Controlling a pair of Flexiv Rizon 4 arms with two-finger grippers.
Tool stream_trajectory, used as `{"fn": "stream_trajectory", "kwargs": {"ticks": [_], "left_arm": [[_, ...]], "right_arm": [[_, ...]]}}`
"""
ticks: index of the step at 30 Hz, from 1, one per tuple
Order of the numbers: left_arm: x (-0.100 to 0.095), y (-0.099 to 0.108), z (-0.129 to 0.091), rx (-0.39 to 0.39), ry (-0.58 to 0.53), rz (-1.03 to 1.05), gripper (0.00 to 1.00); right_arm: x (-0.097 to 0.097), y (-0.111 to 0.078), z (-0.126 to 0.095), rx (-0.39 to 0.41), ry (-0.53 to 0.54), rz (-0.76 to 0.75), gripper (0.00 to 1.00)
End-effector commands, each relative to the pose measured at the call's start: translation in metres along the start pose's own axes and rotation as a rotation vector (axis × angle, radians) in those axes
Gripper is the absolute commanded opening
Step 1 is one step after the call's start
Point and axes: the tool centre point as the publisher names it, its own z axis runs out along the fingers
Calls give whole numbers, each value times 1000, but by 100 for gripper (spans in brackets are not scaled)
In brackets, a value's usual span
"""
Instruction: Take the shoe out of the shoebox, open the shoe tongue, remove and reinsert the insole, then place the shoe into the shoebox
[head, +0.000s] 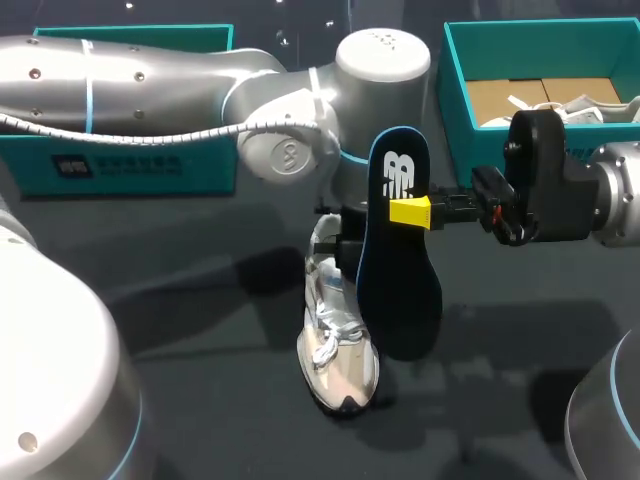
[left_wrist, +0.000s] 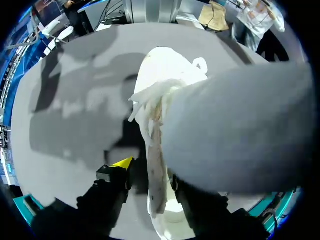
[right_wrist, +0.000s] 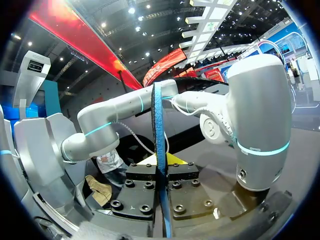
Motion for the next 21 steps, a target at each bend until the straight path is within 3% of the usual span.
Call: {"fn": "stream_trajectory", "kwargs": {"ticks": [1,11,21], "left_arm": [[5,0,-9,-5,-44,-2,100],[21,0,-65,-57,-290,-51,100],[46,1,-148,-61,-699,-50,100]], "right_arm": [[1,-1,1,-1,-3,1,0],[1,-1,1,-1,-3,1,0],[1,-1,1,-1,-3,1,0]]}}
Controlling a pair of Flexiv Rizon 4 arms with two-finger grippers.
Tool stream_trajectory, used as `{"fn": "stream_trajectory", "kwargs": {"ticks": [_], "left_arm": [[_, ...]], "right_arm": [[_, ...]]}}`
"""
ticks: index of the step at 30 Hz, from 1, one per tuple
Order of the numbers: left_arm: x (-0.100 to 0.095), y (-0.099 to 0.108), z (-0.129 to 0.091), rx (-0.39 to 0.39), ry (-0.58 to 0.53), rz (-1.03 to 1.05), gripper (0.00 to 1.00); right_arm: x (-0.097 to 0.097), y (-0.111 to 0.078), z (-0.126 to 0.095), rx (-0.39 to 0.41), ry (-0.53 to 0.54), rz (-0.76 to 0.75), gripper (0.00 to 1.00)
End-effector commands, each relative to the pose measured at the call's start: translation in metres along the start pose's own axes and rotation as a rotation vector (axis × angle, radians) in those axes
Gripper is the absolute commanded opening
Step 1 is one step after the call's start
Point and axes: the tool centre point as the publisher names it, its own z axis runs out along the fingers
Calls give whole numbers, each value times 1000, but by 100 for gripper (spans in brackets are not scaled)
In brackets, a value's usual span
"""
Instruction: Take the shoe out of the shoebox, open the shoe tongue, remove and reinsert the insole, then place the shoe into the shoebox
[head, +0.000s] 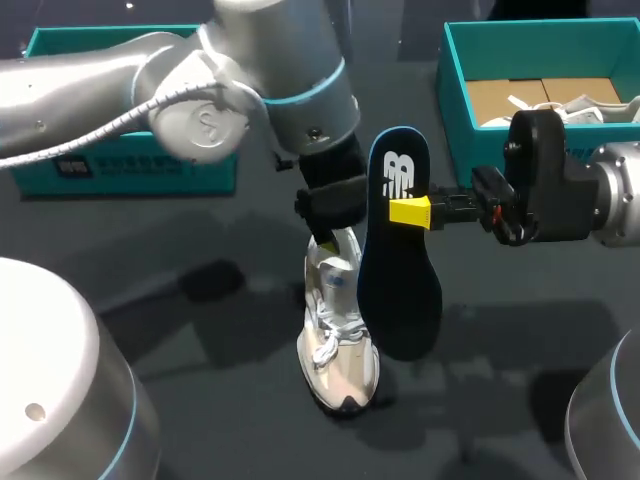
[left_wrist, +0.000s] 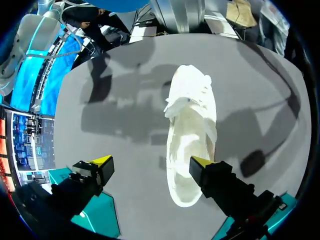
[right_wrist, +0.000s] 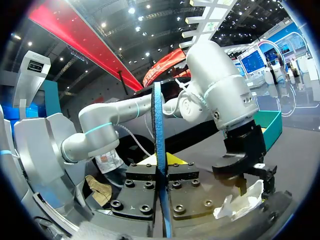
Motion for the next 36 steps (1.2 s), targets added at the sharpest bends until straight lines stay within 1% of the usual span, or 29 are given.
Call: {"fn": "stream_trajectory", "kwargs": {"ticks": [1,3,5,11,16,18,32,33,35,36], "left_arm": [[30,-4,-61,10,-357,7,100],[33,-5,-78,17,-426,14,100],[37,-7,-89,18,-465,20,100],[43,-7,-108,-7,-543,-3,100],[48,-7,-128,-6,-660,-2,100],[47,-6,-135,-15,-702,-9,100],[47,-6,-135,-15,-702,-9,100],[43,-4,-134,-34,-734,-4,100],[36,2,-136,-19,-813,15,100],[33,3,-137,-17,-831,23,100]], "right_arm": [[1,-1,1,-1,-3,1,0],[1,-1,1,-1,-3,1,0],[1,-1,1,-1,-3,1,0],[1,-1,1,-1,-3,1,0],[1,-1,1,-1,-3,1,0],[1,-1,1,-1,-3,1,0],[1,-1,1,-1,-3,1,0],[1,-1,1,-1,-3,1,0],[1,-1,1,-1,-3,1,0],[1,-1,1,-1,-3,1,0]]}}
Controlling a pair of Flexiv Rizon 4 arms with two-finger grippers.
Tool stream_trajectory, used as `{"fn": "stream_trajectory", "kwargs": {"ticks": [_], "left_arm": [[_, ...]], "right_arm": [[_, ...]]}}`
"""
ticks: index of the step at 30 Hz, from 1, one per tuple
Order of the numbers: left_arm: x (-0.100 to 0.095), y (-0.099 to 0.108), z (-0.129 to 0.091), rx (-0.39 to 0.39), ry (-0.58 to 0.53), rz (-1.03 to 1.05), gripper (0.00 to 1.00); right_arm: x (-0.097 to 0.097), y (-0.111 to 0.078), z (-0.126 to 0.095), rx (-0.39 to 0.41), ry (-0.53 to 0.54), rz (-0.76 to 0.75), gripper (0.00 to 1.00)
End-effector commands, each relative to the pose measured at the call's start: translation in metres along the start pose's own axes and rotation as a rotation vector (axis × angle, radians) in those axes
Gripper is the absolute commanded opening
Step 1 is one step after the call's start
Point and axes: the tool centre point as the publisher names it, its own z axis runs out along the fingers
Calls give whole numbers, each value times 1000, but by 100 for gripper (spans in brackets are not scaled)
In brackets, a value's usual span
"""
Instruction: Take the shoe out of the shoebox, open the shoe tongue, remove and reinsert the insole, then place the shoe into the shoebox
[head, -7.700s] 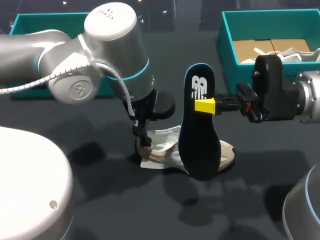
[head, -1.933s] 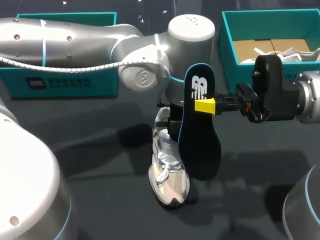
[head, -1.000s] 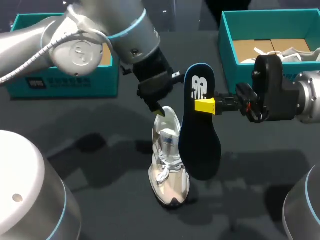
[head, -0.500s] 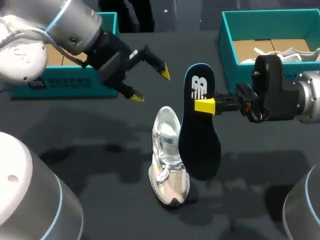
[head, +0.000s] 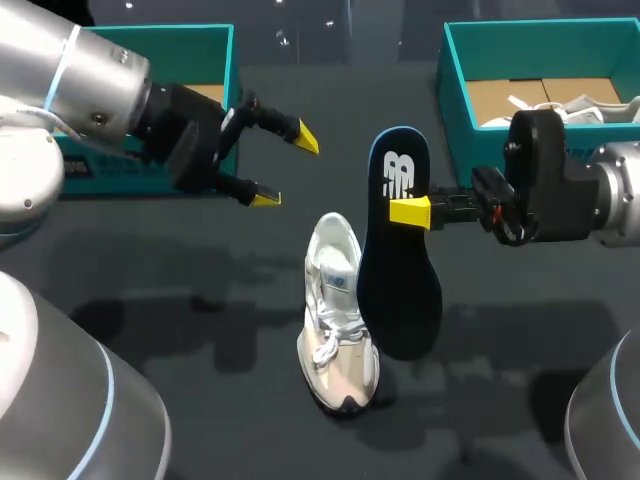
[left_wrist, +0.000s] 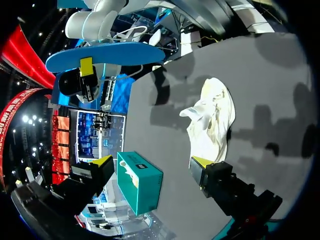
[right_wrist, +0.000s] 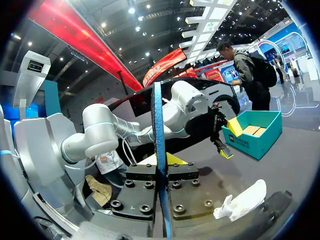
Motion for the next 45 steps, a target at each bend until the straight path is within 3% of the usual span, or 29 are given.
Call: {"fn": "stream_trajectory", "kwargs": {"ticks": [1,5,14,31,36,45], "left_arm": [[-8,4,10,15,-183,35,100],[-21,0,10,48,-254,104,100],[-34,-5,15,35,-382,188,100],[-51,0,16,17,-461,157,100],[-54,3,15,8,-463,150,100],[-54,3,15,8,-463,150,100]], "right_arm": [[1,-1,1,-1,-3,1,0],[1,-1,1,-1,-3,1,0],[1,-1,1,-1,-3,1,0],[1,-1,1,-1,-3,1,0],[-33,10,-22,-32,22,173,0],[-96,33,-57,-53,51,338,0]]}}
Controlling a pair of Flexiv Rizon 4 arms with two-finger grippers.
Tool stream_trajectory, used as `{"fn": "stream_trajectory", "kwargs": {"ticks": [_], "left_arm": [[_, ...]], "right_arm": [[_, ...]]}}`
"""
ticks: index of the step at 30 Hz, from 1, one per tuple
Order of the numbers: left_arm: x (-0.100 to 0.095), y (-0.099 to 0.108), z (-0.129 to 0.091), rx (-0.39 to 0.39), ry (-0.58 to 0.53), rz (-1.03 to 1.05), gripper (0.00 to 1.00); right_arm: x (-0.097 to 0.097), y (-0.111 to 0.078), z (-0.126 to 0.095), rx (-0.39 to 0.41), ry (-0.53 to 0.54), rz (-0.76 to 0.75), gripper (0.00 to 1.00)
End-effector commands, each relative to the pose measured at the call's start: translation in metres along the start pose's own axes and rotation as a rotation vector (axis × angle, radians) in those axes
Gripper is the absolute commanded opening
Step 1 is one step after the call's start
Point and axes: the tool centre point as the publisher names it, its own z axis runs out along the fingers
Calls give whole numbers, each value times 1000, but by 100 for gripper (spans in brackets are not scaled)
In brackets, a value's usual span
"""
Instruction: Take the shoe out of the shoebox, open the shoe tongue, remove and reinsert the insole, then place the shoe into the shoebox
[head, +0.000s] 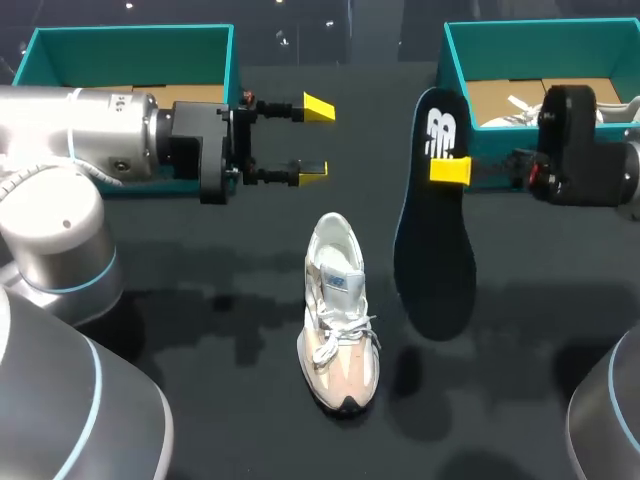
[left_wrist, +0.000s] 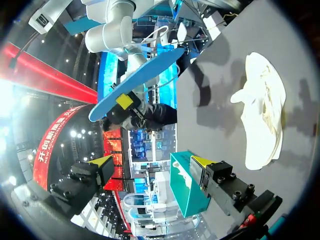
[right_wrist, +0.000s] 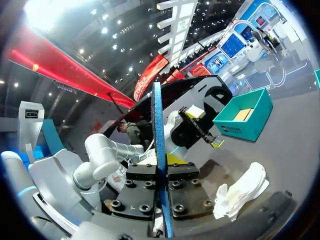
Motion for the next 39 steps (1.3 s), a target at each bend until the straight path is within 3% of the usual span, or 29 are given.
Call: {"fn": "stream_trajectory", "kwargs": {"ticks": [1,8,10,23,32,39], "left_arm": [[1,1,2,1,-1,2,100],[1,1,2,1,-1,2,100],[1,1,2,1,-1,2,100],[1,1,2,1,-1,2,100],[1,1,2,1,-1,2,100],[1,1,2,1,-1,2,100]], "right_arm": [[-42,28,-5,45,52,64,0],[-77,57,-19,25,34,217,0],[-85,61,-23,21,-31,243,0],[-85,61,-23,21,-31,243,0],[-107,89,-2,41,-74,427,0],[-107,89,-2,41,-74,427,0]]}}
